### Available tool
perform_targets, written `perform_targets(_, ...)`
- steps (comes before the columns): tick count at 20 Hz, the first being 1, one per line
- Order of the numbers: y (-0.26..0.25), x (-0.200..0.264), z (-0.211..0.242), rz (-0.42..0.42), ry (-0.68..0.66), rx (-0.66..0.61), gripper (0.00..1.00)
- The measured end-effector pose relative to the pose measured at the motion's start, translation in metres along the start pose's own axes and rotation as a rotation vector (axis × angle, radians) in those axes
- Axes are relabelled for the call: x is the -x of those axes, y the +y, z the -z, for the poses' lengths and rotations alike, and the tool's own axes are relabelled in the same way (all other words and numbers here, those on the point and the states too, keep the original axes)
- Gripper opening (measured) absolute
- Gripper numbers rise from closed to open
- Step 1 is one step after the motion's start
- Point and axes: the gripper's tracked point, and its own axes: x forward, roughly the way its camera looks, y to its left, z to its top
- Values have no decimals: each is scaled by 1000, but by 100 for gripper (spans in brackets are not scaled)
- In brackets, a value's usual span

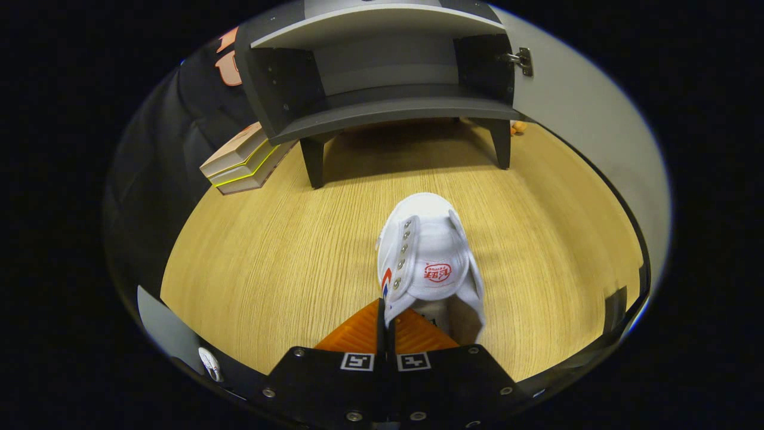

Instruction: Open the shoe cabinet door, grab the shoes and put them into the shoe cabinet, then close the shoe cabinet door.

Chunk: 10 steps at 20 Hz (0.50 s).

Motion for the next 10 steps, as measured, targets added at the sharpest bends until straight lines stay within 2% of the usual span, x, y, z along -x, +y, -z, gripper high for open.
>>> perform_targets(6,7,43,-42,-48,-121,-13,0)
perform_targets(10,12,90,-79,-59,-206,13,0)
